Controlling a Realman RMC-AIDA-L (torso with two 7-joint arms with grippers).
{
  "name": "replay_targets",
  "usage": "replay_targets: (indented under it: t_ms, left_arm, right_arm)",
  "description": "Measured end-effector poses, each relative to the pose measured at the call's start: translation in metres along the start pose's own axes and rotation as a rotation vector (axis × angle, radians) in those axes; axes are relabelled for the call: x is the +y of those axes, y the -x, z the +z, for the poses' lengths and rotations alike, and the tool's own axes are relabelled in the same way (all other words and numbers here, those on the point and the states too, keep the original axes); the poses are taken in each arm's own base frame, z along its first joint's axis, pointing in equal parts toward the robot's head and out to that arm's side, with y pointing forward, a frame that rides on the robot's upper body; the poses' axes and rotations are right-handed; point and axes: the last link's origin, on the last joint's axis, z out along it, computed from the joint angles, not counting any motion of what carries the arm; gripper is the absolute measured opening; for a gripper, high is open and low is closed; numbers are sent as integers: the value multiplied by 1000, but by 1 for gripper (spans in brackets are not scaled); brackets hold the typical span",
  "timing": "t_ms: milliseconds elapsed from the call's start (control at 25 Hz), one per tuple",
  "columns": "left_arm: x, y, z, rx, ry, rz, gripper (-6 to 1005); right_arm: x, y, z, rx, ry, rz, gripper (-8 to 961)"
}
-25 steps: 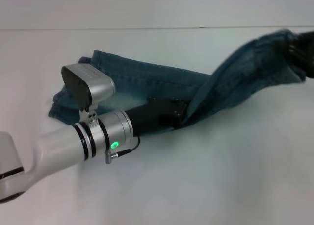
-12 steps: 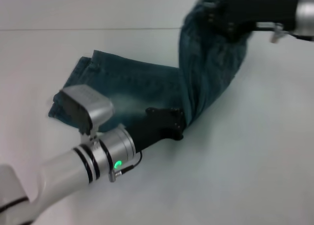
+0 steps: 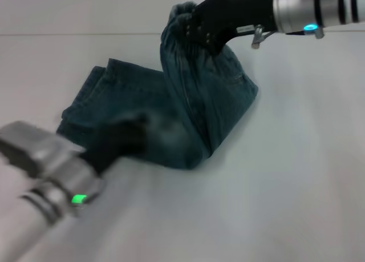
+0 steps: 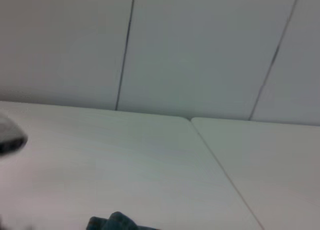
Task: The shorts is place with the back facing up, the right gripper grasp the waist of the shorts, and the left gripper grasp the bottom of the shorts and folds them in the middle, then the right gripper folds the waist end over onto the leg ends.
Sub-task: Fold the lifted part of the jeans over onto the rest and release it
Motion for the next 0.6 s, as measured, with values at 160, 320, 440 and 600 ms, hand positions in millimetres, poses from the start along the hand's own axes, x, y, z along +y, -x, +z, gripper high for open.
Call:
replay_targets:
  t_ms: [160, 320, 440, 600]
  left_arm:
    - [-44, -17, -40, 103, -85, 37, 0]
    - [-75, -35, -90, 208, -146, 41, 1]
    - [-84, -43, -124, 281, -178, 37, 7]
    - [-84, -42, -146, 314, -195, 32, 20]
  right_arm:
    - [4, 4, 11, 27, 30, -30, 112]
    - [10, 11, 26, 44, 59, -74, 116]
    - [17, 18, 40, 41, 92, -134, 119]
    - [30, 27, 63, 46, 162, -228, 123]
